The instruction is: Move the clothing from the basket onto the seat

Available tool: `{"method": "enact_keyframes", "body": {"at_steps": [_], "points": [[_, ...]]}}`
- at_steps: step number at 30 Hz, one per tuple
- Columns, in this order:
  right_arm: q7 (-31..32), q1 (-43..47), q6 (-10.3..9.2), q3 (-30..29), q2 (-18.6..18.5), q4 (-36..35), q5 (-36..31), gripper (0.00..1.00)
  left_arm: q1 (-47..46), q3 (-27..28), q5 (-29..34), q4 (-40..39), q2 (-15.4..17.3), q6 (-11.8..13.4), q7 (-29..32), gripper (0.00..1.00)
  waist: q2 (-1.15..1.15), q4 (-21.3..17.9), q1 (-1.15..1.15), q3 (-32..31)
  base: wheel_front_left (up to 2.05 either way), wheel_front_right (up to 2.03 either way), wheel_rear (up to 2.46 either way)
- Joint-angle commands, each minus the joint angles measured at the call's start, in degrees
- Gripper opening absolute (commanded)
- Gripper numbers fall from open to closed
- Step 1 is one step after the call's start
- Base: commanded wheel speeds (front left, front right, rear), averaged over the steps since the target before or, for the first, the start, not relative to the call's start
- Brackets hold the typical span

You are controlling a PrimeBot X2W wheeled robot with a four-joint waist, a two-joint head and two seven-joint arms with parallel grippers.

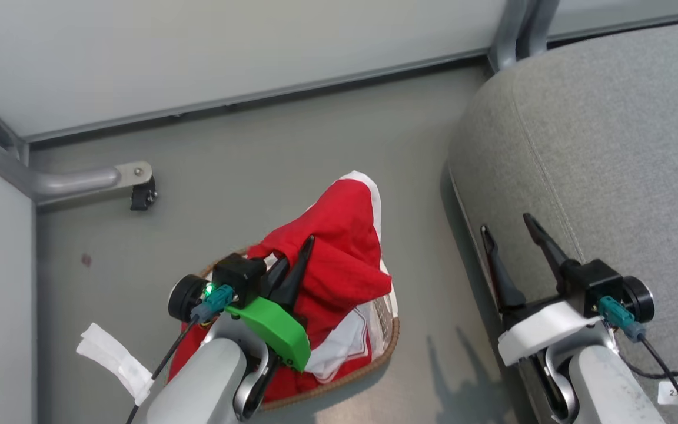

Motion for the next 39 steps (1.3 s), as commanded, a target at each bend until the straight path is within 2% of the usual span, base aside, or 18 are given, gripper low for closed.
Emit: {"method": "enact_keyframes", "body": {"at_steps": [1,10,19,29,34,37,39], "points": [[-0.1,1.9,-0.02,0.1,-0.2,0.5,0.5,1.0,1.4,1.0,0.8,-1.3,-0.3,-0.1,-0.1,0.0,0.0,2.9,0.0,-7.9,0.0,0.0,0.0],[-0.1,6.9,-0.02,1.1,-0.2,1.8,1.0,1.0,2.4,3.6,2.6,-8.4,-2.2,-0.1,0.0,0.0,0.0,2.8,0.0,-13.0,0.0,0.0,0.0],[-0.1,8.3,-0.03,4.2,-0.2,3.1,-0.8,1.0,2.2,4.9,3.6,-9.6,-2.8,-0.1,0.0,0.0,0.0,3.1,0.0,-14.0,0.0,0.0,0.0],[-0.1,1.7,-0.03,18.0,-2.7,0.8,-0.1,1.0,2.0,4.4,3.8,-9.5,-3.4,-0.1,0.0,0.0,0.0,4.3,0.0,-13.0,0.0,0.0,0.0],[-0.1,-3.0,-0.03,21.8,-3.7,0.2,-0.7,1.0,1.6,4.0,3.9,-9.2,-3.6,-0.1,0.0,0.0,0.0,4.7,0.0,-12.5,0.0,0.0,0.0],[-0.1,-5.8,-0.03,23.8,-3.8,1.6,-0.5,1.0,1.2,3.5,3.7,-9.1,-3.7,-0.1,0.0,0.0,0.0,5.1,0.0,-12.2,0.0,0.0,0.0],[-0.1,-7.3,-0.03,26.0,-3.6,5.5,0.9,1.0,1.2,2.8,3.4,-9.2,-3.8,-0.1,0.0,0.0,0.0,5.4,0.0,-12.1,0.0,0.0,0.0]]}}
